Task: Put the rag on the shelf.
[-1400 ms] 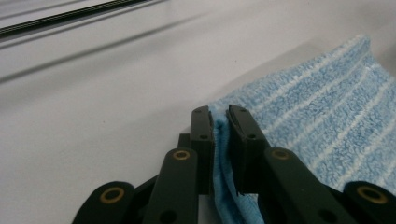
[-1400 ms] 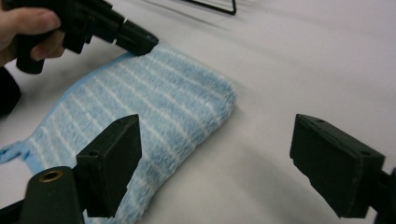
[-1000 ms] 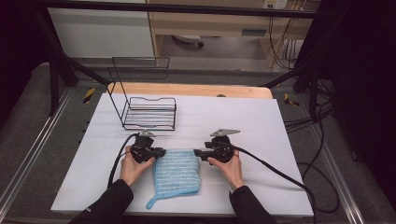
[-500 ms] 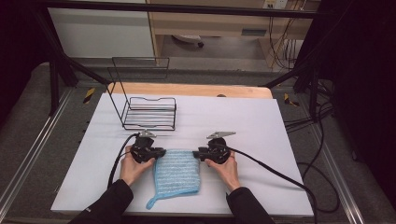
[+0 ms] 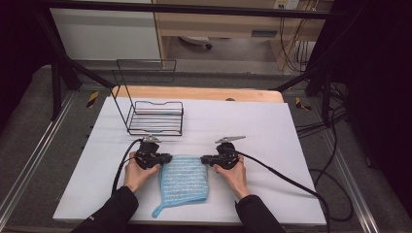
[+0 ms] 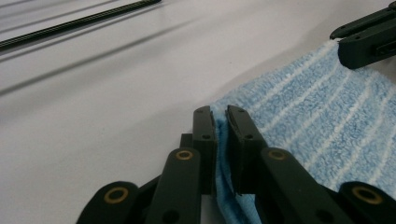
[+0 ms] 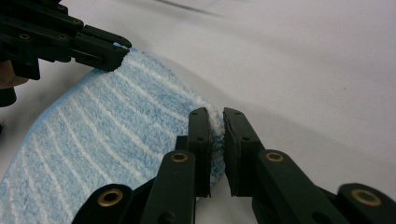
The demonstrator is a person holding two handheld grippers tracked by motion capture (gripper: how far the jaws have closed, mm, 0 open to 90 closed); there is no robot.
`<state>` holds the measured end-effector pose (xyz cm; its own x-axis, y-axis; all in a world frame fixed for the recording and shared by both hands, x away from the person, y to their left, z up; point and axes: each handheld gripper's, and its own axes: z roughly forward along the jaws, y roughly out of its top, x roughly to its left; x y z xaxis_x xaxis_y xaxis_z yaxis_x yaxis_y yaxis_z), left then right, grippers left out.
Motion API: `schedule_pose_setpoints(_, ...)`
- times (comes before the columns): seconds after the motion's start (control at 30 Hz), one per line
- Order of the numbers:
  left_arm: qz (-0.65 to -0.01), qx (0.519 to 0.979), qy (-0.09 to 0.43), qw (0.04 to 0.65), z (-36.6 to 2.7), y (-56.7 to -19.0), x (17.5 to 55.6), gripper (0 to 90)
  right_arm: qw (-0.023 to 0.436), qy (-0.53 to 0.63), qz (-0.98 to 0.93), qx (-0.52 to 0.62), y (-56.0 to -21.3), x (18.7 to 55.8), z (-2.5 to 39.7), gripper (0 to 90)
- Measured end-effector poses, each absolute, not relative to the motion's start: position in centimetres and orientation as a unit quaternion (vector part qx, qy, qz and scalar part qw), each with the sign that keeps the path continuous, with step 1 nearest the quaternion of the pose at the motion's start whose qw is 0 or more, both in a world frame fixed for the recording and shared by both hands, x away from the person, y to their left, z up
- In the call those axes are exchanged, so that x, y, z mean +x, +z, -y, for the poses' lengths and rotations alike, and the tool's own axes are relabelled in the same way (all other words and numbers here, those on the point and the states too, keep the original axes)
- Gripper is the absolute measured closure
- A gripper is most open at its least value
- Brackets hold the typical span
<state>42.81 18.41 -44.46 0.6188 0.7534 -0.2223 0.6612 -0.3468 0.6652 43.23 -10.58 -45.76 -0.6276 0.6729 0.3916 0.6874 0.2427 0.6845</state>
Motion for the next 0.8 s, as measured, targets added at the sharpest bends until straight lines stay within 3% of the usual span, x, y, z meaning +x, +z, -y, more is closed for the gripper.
schedule_pose_setpoints(0.8, -0.418, 0.788, 0.085, 0.443, -19.6, -41.8, 40.8, 83.6, -0.019, -0.484, 0.768, -0.418, -43.0, 41.8, 11.2, 84.2)
